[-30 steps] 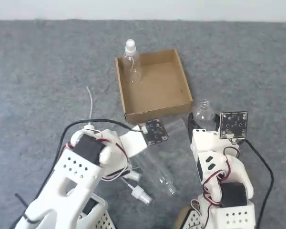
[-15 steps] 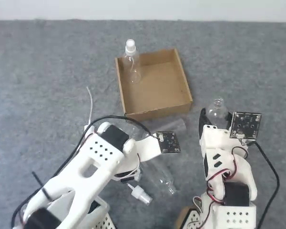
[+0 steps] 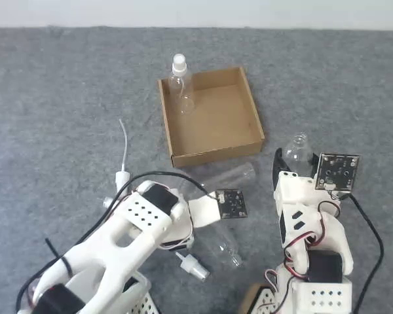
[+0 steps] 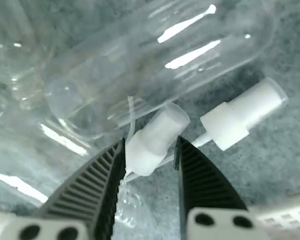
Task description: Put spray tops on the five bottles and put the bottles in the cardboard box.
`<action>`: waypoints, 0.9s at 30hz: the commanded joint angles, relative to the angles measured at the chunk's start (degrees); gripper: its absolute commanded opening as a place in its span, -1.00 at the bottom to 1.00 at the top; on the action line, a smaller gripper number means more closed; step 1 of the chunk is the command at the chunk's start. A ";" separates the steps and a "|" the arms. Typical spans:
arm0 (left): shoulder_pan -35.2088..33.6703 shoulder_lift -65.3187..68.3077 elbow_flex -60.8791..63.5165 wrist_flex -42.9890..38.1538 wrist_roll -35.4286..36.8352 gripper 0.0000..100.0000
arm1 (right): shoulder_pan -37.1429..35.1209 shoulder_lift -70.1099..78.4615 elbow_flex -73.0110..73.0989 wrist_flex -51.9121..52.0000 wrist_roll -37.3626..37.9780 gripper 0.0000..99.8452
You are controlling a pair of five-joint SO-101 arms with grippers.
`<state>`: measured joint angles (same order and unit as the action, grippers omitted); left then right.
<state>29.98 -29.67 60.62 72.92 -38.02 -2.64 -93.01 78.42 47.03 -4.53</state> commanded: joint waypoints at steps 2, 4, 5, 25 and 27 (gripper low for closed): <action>0.35 0.44 1.98 -4.31 -0.79 -0.70 | 0.48 -1.10 -0.88 -1.45 -0.62 -0.99; 0.35 0.44 2.68 -5.71 -0.70 -0.70 | 0.48 -1.10 -0.88 -1.45 -0.62 -0.99; 0.35 0.44 3.03 -6.33 -0.70 -0.70 | 0.48 -1.10 -0.88 -1.45 -0.62 -0.99; 0.35 0.44 5.67 -13.01 5.89 -0.91 | 0.48 -1.10 -0.79 -1.27 -0.62 -0.99; 0.35 0.44 5.76 -12.66 5.89 -0.91 | 0.48 -1.10 -0.79 -1.19 -0.62 -0.99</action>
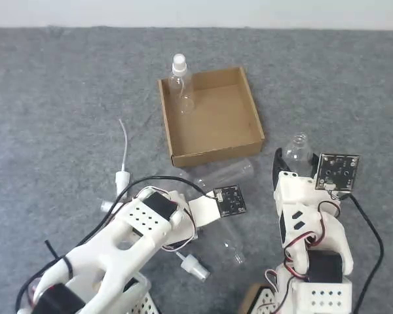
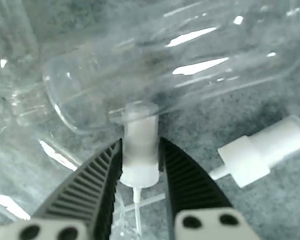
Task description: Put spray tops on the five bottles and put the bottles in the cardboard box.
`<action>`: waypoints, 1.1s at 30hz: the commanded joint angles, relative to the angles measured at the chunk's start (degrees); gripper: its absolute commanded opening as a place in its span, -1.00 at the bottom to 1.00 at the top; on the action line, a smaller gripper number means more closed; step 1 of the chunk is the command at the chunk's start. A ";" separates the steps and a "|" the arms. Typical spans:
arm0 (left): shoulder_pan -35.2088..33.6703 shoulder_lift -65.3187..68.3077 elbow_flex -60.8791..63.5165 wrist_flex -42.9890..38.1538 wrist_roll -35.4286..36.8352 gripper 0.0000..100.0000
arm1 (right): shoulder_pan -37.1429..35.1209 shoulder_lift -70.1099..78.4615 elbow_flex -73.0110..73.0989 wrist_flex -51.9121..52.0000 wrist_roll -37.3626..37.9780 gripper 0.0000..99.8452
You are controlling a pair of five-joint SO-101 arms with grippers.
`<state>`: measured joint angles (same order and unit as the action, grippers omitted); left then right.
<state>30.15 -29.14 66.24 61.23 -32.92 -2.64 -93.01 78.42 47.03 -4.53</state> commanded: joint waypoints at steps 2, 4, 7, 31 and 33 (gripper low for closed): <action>0.09 -0.35 -0.04 0.44 0.79 -0.91 | 0.48 -1.10 -0.79 -1.19 -0.62 -0.99; 0.09 -0.70 -1.01 2.73 0.79 -0.91 | 0.48 -1.10 -0.79 -1.19 -0.62 -0.99; -0.09 -0.70 -3.47 5.63 0.79 -0.90 | 0.48 -1.10 -0.79 -1.19 -0.62 -0.99; -0.79 5.98 -2.77 2.20 0.97 -0.70 | 0.40 -1.10 0.35 -2.68 -0.53 -0.99; -1.85 10.46 -5.93 2.99 2.11 -0.70 | 0.40 -1.10 0.35 -2.68 -0.53 -0.99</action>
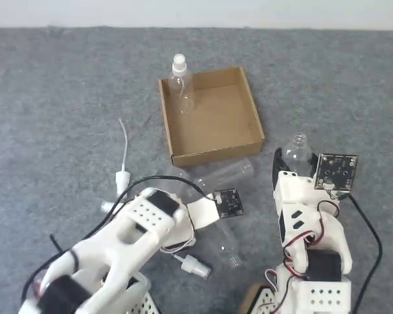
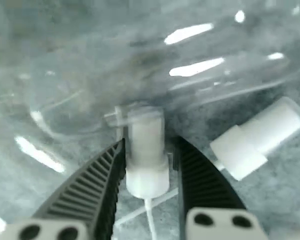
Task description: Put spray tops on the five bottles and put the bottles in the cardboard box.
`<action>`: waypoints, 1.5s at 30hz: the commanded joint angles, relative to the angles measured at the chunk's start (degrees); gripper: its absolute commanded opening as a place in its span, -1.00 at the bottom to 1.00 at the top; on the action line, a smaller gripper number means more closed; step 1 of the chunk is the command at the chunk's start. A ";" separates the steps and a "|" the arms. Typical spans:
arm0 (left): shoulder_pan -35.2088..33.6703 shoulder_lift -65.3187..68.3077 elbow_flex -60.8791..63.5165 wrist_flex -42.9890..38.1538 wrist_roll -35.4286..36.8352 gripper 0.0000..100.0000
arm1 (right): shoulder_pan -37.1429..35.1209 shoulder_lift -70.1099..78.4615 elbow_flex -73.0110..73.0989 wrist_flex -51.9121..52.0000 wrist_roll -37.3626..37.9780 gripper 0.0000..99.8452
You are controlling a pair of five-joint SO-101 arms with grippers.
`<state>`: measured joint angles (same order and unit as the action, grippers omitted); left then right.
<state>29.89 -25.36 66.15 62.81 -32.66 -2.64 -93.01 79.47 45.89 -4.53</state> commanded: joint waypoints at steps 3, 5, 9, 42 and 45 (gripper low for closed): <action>-1.67 13.10 -9.71 2.55 3.43 -0.76 | 0.40 -1.10 -0.70 -1.54 -0.53 -0.99; -1.49 16.18 -11.91 3.43 3.52 -0.87 | 0.40 -1.10 -0.70 -1.54 -0.53 -0.99; -1.49 18.11 -13.76 5.98 3.52 -0.97 | 0.40 -1.10 -0.70 -1.54 -0.53 -0.99; -2.11 2.90 -41.01 36.04 7.38 -0.98 | -2.33 -1.10 -0.62 -1.01 -0.18 -0.99; -2.11 2.81 -44.18 37.36 9.05 -0.98 | -2.42 -1.10 -0.26 -1.01 -0.18 -0.99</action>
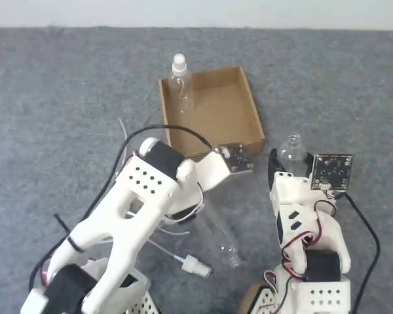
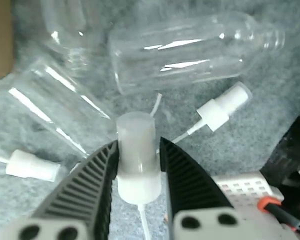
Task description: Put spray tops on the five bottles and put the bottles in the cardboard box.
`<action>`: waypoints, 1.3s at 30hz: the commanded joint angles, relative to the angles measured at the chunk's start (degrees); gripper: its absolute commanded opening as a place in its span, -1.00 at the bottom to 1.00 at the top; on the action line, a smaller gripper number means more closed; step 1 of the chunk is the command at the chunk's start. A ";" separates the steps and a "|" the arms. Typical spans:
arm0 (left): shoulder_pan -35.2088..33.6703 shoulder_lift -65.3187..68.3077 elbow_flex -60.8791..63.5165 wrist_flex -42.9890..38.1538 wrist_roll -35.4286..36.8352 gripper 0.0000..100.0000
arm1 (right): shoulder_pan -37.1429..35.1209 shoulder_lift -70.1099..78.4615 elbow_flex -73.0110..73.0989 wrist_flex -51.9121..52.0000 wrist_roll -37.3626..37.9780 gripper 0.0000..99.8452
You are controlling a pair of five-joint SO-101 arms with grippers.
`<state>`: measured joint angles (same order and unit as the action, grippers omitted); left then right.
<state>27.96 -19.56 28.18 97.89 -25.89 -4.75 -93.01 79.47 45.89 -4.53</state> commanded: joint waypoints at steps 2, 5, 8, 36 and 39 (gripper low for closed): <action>-0.18 -2.99 -8.13 2.37 3.69 -0.98 | -0.40 -1.10 0.00 -1.27 -0.09 -0.99; -0.09 -2.99 -9.71 2.20 5.80 -0.98 | -2.07 -1.10 0.09 -1.10 0.00 -0.99; -0.09 -3.08 -9.89 2.02 7.47 -0.98 | -2.33 -1.10 0.09 -1.01 0.00 -0.99; -6.07 -19.69 -23.87 1.14 17.23 -0.98 | -3.30 -1.10 0.18 -1.01 -0.18 -0.99; -5.89 -19.69 -25.98 1.14 19.08 -0.98 | -4.97 -1.10 0.18 -0.22 -0.09 -0.99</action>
<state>22.15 -37.14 7.34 98.59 -9.54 -8.18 -93.01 80.44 45.80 -4.53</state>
